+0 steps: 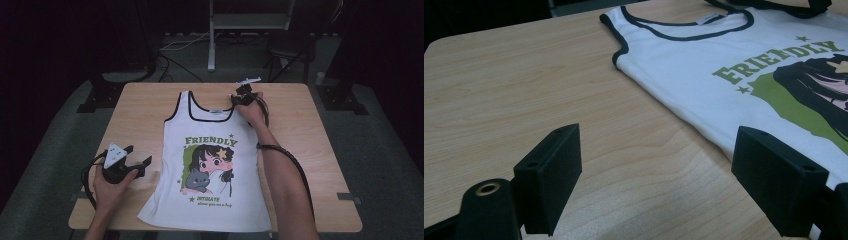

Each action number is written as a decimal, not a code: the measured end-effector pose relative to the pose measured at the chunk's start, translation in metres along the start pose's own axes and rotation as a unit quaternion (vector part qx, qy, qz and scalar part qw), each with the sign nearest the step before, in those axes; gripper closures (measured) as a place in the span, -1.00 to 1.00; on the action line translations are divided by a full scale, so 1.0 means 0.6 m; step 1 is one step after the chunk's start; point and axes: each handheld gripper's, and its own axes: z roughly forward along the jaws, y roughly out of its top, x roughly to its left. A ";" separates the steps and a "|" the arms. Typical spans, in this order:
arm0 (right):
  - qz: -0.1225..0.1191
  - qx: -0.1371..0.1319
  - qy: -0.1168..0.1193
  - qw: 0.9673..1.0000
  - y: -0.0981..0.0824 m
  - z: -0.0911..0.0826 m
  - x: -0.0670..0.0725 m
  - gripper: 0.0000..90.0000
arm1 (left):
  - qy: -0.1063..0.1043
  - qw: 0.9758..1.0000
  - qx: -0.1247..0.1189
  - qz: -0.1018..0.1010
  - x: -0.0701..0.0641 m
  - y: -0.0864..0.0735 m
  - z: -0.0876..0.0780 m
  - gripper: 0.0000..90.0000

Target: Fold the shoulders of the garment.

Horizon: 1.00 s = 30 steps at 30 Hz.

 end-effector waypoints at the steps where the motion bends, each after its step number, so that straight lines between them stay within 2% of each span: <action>1: 0.022 -0.016 0.015 1.000 0.001 -0.011 -0.006 0.88 | 0.000 1.000 -0.001 -0.001 0.000 0.000 0.000 -0.55; 2: 0.033 -0.022 0.024 0.999 0.001 -0.016 -0.009 0.89 | 0.000 1.000 0.000 -0.001 0.000 0.000 0.000 -0.55; 3: 0.033 -0.022 0.024 0.999 0.001 -0.016 -0.009 0.89 | 0.000 1.000 0.000 -0.001 0.000 0.000 0.000 -0.55; 4: 0.049 -0.037 0.035 0.997 0.000 -0.028 -0.014 0.89 | 0.001 1.000 0.001 0.001 0.000 0.000 0.000 -0.55; 8: 0.057 -0.048 0.043 0.996 0.001 -0.046 -0.019 0.89 | 0.001 1.000 0.001 0.002 -0.001 0.000 0.001 -0.55; 10: 0.058 -0.063 0.051 0.995 0.003 -0.058 -0.019 0.89 | 0.001 1.000 0.001 0.001 0.000 0.000 0.001 -0.55; 11: 0.058 -0.077 0.063 0.993 0.006 -0.071 -0.016 0.89 | 0.002 1.000 0.002 0.000 0.000 0.000 0.001 -0.55; 13: 0.053 -0.082 0.067 0.993 0.008 -0.077 -0.014 0.88 | 0.002 1.000 0.002 0.000 0.000 0.000 0.001 -0.55; 16: 0.036 -0.099 0.085 0.991 0.008 -0.098 -0.002 0.88 | 0.003 1.000 0.001 0.000 0.000 0.000 0.000 -0.55; 22: -0.008 -0.106 0.104 0.989 -0.006 -0.126 0.033 0.87 | 0.003 1.000 0.003 0.000 0.000 0.000 0.001 -0.55; 23: -0.008 -0.106 0.104 0.989 -0.006 -0.126 0.033 0.87 | 0.003 1.000 0.003 0.000 0.000 0.000 0.001 -0.55; 27: -0.035 -0.098 0.113 0.988 -0.022 -0.135 0.058 0.87 | 0.003 1.000 0.002 0.000 0.000 0.000 0.001 -0.55; 28: -0.052 -0.090 0.116 0.988 -0.031 -0.135 0.070 0.87 | 0.004 1.000 0.002 0.000 0.000 0.000 0.001 -0.55; 29: -0.052 -0.090 0.116 0.988 -0.031 -0.135 0.070 0.87 | 0.004 1.000 0.001 0.000 -0.001 0.000 0.000 -0.55; 30: -0.061 -0.085 0.118 0.987 -0.037 -0.135 0.077 0.87 | 0.004 1.000 0.001 0.000 -0.001 0.000 0.000 -0.55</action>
